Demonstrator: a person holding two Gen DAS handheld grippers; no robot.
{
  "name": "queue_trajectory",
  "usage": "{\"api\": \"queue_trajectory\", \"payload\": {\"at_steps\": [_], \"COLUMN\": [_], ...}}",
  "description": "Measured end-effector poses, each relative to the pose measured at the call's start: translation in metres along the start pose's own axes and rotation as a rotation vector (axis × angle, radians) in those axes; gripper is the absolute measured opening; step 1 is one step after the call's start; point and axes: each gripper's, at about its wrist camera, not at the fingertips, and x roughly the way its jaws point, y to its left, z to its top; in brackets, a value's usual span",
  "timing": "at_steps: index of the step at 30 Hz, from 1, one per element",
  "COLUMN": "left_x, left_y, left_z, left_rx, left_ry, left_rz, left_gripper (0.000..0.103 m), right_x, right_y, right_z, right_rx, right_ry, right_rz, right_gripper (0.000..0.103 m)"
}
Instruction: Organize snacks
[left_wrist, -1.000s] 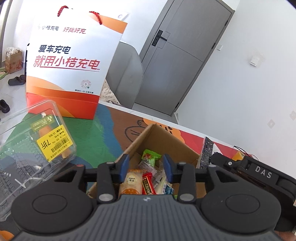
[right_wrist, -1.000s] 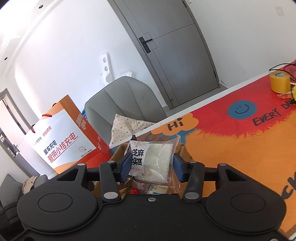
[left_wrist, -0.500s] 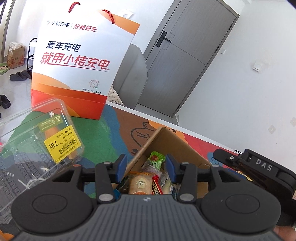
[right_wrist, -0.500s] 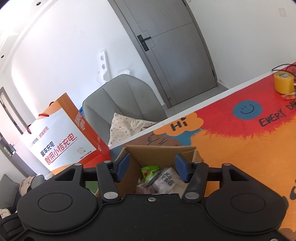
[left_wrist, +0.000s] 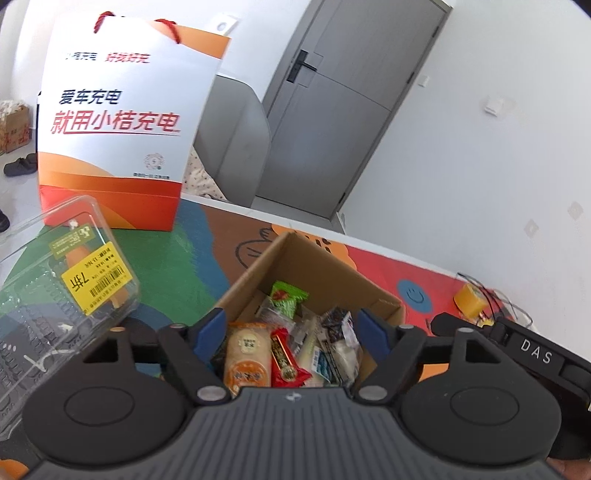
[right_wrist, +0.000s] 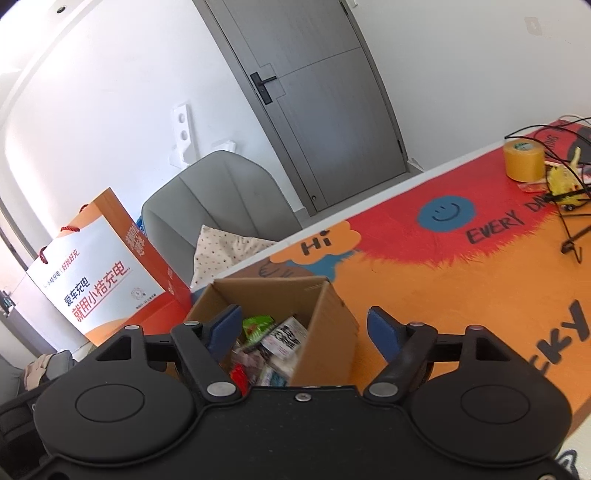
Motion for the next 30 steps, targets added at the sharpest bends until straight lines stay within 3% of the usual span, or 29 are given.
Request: {"api": "queue_trajectory", "payload": {"at_steps": [16, 24, 30], "left_x": [-0.018, -0.04, -0.056], "left_y": [-0.032, -0.043, -0.049], "left_z": [-0.021, -0.032, -0.042], "left_rx": [0.134, 0.167, 0.189], "left_ry": [0.031, 0.027, 0.025], "left_rz": [0.024, -0.026, -0.023], "left_gripper": [0.097, 0.1, 0.101], "right_x": [-0.049, -0.076, -0.097], "right_y": [-0.032, -0.042, -0.044], "right_z": [-0.017, -0.028, -0.038], "right_rx": [0.022, 0.016, -0.003], "right_ry": [-0.03, -0.054, -0.069], "right_rz": [-0.035, -0.053, -0.052], "right_gripper": [0.103, 0.103, 0.103]}}
